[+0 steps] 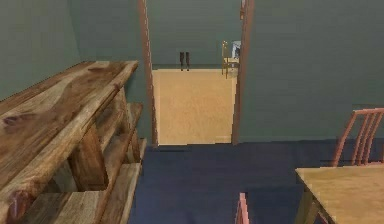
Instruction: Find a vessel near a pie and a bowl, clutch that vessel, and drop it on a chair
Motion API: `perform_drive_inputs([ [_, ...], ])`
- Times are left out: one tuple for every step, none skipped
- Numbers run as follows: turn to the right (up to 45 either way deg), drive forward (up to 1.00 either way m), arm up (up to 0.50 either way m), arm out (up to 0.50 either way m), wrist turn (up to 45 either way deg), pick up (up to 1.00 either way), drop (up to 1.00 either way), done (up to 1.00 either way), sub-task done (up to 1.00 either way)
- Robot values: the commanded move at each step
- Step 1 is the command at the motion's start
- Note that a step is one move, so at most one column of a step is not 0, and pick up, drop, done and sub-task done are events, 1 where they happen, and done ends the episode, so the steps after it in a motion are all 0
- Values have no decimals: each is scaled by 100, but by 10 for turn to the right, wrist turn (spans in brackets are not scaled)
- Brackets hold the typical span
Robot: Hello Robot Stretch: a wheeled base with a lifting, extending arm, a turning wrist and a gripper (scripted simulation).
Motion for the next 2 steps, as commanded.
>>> perform_drive_inputs([
  [0, 0, 0, -8, 0, 0, 0, 0, 0],
  [0, 0, 0, 0, 0, 0, 0, 100, 0],
])
